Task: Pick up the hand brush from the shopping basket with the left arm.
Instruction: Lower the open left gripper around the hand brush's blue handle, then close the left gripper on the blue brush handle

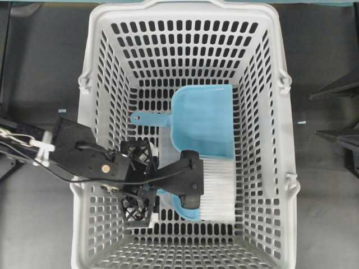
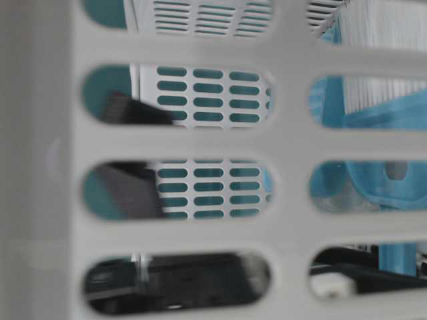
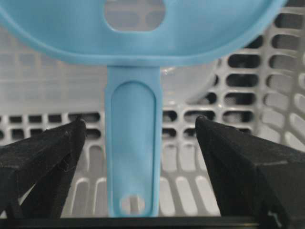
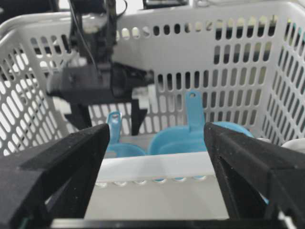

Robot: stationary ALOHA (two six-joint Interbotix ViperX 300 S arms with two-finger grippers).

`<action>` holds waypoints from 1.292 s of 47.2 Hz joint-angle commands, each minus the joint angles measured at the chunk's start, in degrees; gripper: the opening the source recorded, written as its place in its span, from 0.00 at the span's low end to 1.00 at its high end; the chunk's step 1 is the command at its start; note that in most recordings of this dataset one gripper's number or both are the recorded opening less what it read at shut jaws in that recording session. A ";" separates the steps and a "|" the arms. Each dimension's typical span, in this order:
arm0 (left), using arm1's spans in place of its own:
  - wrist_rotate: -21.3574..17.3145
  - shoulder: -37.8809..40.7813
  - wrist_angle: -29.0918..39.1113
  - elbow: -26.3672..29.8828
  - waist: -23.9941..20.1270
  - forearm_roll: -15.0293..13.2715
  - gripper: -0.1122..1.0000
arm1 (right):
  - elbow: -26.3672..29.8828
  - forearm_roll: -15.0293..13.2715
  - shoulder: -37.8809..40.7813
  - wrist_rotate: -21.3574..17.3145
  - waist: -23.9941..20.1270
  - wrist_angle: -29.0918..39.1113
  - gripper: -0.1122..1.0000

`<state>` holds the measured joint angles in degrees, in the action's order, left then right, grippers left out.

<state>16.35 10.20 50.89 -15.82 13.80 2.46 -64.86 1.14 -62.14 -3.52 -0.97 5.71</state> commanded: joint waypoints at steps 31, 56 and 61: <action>-0.44 1.32 -4.57 -1.49 -0.44 0.09 0.90 | 0.00 0.26 0.26 -0.09 0.00 -0.62 0.79; -0.97 0.62 -4.66 -2.02 0.09 0.09 0.31 | -1.05 0.35 0.26 -1.85 -0.26 -1.85 0.79; -1.05 0.09 -4.48 -1.85 0.09 0.18 0.31 | -1.14 0.26 0.26 -1.85 -0.26 -2.37 0.79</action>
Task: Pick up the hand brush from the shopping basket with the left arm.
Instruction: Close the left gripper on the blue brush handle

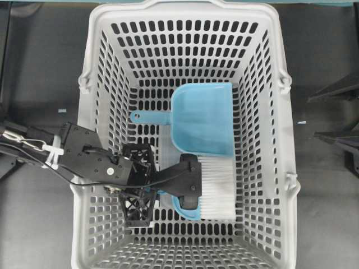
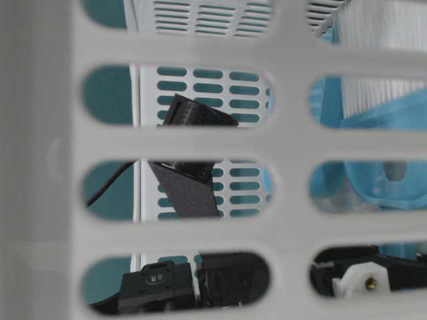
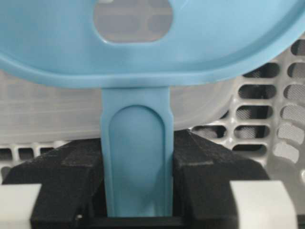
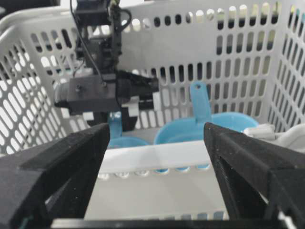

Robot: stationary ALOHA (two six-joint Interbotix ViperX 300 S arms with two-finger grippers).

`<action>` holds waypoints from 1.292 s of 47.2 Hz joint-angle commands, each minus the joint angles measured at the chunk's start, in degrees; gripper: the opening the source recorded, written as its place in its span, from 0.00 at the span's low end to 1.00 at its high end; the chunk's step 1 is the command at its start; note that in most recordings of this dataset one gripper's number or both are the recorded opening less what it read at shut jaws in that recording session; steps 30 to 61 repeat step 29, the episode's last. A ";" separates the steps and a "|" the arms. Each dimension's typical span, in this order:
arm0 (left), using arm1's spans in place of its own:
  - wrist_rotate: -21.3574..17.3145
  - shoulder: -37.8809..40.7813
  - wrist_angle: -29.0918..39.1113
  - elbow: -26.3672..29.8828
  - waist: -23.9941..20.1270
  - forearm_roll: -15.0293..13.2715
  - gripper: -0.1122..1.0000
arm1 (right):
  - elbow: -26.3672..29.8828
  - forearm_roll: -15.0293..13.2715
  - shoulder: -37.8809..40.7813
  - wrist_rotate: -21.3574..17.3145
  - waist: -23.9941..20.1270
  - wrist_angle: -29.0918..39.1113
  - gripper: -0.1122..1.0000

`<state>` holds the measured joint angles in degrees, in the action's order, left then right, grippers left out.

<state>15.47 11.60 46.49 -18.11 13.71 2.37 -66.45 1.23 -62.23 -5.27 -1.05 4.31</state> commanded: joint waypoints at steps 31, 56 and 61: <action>-3.16 -13.80 18.11 13.01 0.18 0.18 0.31 | 0.44 0.26 0.35 -0.09 -0.18 -1.49 0.79; -3.16 -13.80 18.11 13.01 0.18 0.18 0.31 | 0.44 0.26 0.35 -0.09 -0.18 -1.49 0.79; -3.16 -13.80 18.11 13.01 0.18 0.18 0.31 | 0.44 0.26 0.35 -0.09 -0.18 -1.49 0.79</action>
